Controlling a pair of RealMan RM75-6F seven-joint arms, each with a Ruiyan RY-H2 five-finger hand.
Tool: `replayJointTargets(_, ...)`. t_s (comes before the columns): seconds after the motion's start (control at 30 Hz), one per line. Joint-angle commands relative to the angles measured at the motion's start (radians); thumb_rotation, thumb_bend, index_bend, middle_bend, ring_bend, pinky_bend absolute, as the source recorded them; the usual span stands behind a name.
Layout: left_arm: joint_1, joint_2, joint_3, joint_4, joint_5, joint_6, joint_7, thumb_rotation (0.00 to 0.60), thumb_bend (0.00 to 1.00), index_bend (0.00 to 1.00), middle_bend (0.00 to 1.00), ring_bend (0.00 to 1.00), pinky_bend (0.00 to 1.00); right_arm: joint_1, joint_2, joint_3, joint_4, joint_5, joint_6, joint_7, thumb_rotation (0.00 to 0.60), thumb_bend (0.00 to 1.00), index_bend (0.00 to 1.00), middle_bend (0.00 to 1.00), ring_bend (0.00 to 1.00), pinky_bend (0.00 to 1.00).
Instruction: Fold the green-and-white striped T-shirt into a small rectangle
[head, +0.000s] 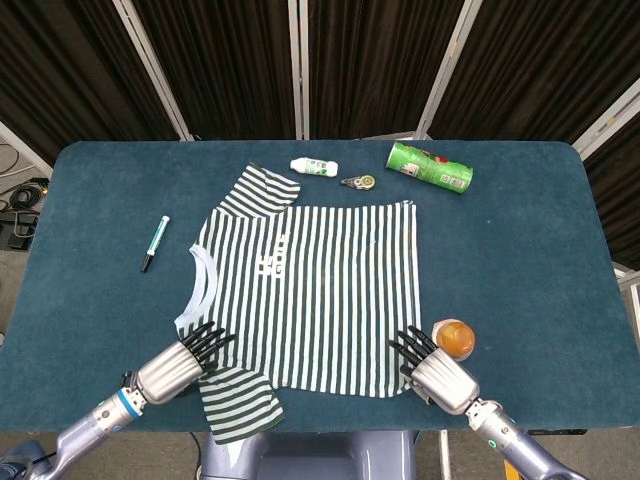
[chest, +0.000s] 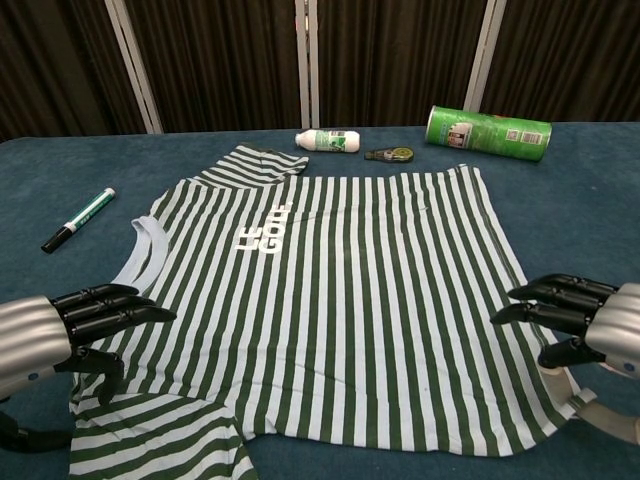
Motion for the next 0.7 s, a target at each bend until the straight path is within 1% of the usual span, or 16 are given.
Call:
replayJointTargets(0.03,-0.005,-0.001,0.006,-0.008,-0.006,-0.009,0.013,0.6,0.07,0.51,0.0,0.0,0.0,0.001,0.002,0.0,-0.004,0.0,0.001,-0.002,0.6,0.39,0.76,0.12,0.0,0.0)
replayJointTargets(0.13,-0.007,-0.005,0.007,-0.012,-0.011,-0.007,0.02,0.6,0.1,0.51,0.0,0.0,0.0,0.001,0.003,0.0,-0.007,0.0,0.002,-0.004,0.6,0.39,0.76,0.12,0.0,0.0)
replayJointTargets(0.63,-0.023,-0.016,0.021,-0.011,-0.035,-0.025,0.011,0.6,0.1,0.51,0.0,0.0,0.0,-0.001,0.007,-0.001,-0.012,-0.003,0.011,-0.003,0.6,0.39,0.76,0.12,0.0,0.0)
replayJointTargets(0.7,-0.025,-0.021,0.02,-0.008,-0.038,-0.027,0.01,0.6,0.13,0.51,0.0,0.0,0.0,-0.002,0.008,-0.001,-0.014,-0.004,0.014,-0.004,0.6,0.39,0.76,0.12,0.0,0.0)
